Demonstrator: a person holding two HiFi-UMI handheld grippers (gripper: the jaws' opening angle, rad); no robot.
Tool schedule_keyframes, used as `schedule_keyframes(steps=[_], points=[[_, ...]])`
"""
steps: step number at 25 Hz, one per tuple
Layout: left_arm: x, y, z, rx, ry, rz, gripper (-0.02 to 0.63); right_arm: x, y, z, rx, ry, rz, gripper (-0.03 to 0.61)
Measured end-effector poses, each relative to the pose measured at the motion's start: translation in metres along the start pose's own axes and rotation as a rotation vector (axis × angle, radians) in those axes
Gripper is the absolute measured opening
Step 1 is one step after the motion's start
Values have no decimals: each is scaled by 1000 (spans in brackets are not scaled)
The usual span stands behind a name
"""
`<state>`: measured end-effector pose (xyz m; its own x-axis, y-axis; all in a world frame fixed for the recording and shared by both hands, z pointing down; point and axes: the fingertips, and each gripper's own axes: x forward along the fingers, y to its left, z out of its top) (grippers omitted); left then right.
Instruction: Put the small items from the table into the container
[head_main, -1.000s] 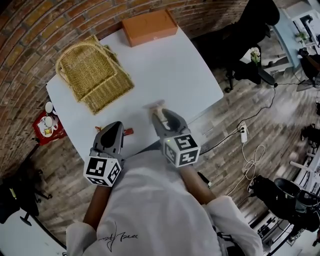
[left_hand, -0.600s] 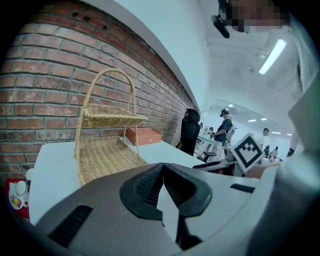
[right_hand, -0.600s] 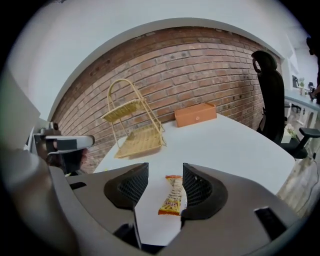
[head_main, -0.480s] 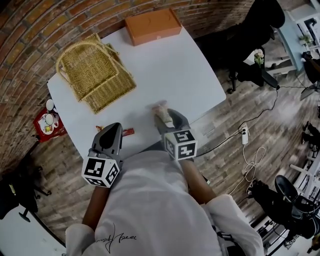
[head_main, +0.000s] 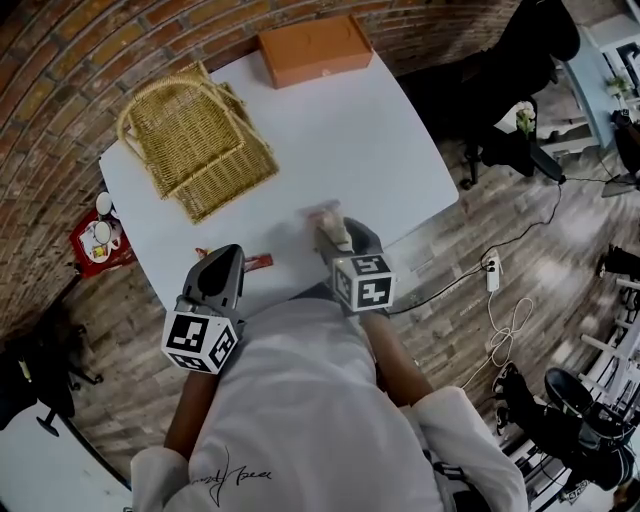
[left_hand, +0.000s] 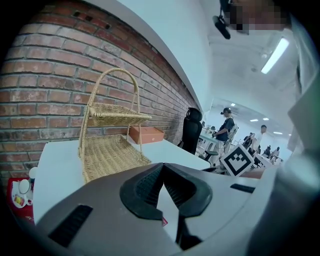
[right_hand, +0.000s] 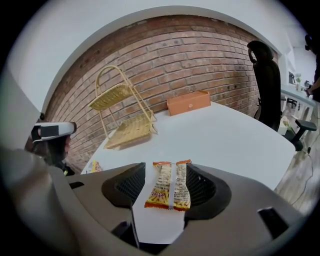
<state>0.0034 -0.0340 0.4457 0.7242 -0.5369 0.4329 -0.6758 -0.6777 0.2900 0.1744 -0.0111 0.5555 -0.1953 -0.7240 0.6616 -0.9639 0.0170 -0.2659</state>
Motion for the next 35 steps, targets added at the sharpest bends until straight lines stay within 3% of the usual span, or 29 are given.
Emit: schedule_keyframes(steps=[19,35], points=[[6,7,0,-6,17,11,9,23,-15,-35,96,116,9,249],[8,13,0,-40,21,17,9,28,-16,-42,68,164,11,247]])
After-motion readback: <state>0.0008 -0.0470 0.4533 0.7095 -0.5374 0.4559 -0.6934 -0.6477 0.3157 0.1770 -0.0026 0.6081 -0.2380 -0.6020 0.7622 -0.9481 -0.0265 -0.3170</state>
